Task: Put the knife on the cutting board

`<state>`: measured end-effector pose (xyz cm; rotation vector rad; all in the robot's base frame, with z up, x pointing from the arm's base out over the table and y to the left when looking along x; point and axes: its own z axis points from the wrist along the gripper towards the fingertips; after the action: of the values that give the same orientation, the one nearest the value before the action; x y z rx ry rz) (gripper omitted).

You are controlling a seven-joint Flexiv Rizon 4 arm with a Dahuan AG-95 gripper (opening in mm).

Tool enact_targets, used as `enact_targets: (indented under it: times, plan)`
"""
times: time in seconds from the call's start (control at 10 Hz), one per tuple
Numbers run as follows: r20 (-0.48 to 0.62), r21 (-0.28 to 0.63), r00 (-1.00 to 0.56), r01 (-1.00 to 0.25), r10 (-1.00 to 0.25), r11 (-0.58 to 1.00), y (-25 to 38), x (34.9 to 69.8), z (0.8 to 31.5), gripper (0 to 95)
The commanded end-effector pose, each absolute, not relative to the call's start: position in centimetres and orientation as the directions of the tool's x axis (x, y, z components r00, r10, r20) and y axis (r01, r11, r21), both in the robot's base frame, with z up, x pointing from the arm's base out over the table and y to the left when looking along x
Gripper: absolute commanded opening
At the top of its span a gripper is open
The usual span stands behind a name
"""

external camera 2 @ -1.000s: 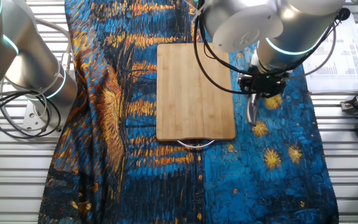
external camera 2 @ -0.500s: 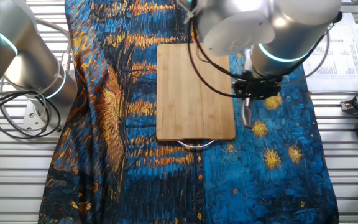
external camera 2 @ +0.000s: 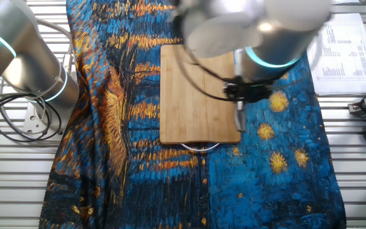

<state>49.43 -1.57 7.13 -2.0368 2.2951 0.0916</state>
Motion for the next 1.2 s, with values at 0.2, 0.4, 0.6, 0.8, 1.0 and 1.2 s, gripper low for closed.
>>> enact_targets:
  times: [0.2,0.4,0.6,0.8,1.0,1.2]
  plan:
    - [-0.107,0.003,-0.112,-0.994,-0.988,0.113,-1.53,47.85,6.92,0.0]
    - [-0.101,0.0,-0.127,-0.992,-0.987,0.128,-1.54,47.77,6.89,0.0]
    - [-0.087,0.001,-0.132,-0.991,-0.987,0.133,-1.54,47.77,6.89,0.0]
    - [-0.098,0.006,-0.134,-0.991,-0.986,0.134,-1.54,47.77,6.89,0.0]
    - [-0.096,0.018,-0.126,-0.992,-0.987,0.125,-1.54,47.77,6.89,0.0]
    - [-0.104,0.037,-0.092,-0.995,-0.99,0.088,-1.62,47.51,6.81,0.0]
